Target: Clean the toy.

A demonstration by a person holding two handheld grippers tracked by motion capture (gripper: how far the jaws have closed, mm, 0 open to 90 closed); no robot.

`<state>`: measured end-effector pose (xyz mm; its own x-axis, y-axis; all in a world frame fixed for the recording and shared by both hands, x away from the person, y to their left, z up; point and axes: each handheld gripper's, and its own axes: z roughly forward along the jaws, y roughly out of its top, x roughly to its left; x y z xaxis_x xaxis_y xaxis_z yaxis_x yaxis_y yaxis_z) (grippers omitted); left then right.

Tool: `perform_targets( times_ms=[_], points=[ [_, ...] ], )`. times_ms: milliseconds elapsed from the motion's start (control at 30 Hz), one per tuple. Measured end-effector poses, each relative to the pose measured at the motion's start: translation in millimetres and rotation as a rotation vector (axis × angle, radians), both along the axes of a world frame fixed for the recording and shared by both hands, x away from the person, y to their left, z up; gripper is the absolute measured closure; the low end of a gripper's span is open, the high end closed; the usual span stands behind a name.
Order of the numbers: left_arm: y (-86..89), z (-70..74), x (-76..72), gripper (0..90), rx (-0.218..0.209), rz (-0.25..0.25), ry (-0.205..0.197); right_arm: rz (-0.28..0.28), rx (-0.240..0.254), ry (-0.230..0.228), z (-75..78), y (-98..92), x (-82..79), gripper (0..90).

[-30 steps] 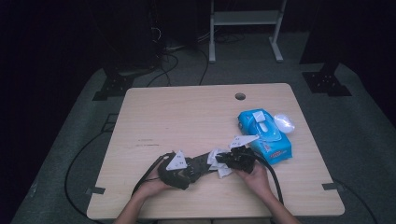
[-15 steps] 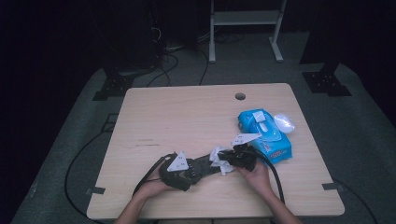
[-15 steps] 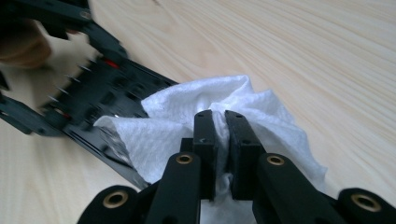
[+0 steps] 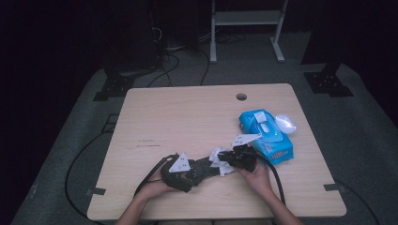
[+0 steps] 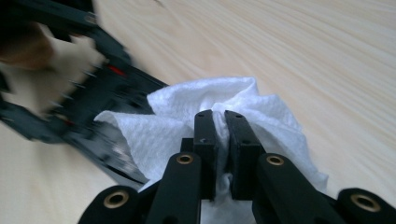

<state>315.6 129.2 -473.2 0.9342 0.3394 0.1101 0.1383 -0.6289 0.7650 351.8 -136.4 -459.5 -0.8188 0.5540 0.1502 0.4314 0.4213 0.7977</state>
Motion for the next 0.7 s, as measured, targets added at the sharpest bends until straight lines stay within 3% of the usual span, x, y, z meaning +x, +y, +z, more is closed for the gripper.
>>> perform_targets(
  times_ms=[33, 300, 433, 533, 633, 700],
  points=[
    [-0.1, 0.1, 0.3, 24.6, 0.001, -0.001, -0.002, 0.01, -0.007, -0.023, 0.5, 5.4, -2.6, 82.8],
    [-4.4, 1.1, -0.1, 24.6, 0.006, 0.003, -0.018, 0.14, 0.043, 0.002, 4.3, 44.0, -17.8, 83.0],
    [-5.2, -0.1, -0.4, 24.6, 0.009, 0.003, -0.021, 0.194, 0.005, -0.045, 7.1, 63.5, -25.4, 82.9],
    [-4.9, 0.3, -0.5, 24.6, 0.006, 0.003, -0.021, 0.163, -0.019, -0.055, 8.7, 57.9, -18.6, 82.9],
    [-3.9, 0.6, 0.5, 24.7, 0.01, -0.002, -0.017, 0.077, -0.055, -0.061, 7.3, 35.0, -7.7, 82.9],
    [-2.7, 1.0, 1.5, 24.7, -0.001, -0.005, -0.014, 0.022, -0.041, -0.04, 3.4, 15.5, -2.9, 83.0]
  ],
)
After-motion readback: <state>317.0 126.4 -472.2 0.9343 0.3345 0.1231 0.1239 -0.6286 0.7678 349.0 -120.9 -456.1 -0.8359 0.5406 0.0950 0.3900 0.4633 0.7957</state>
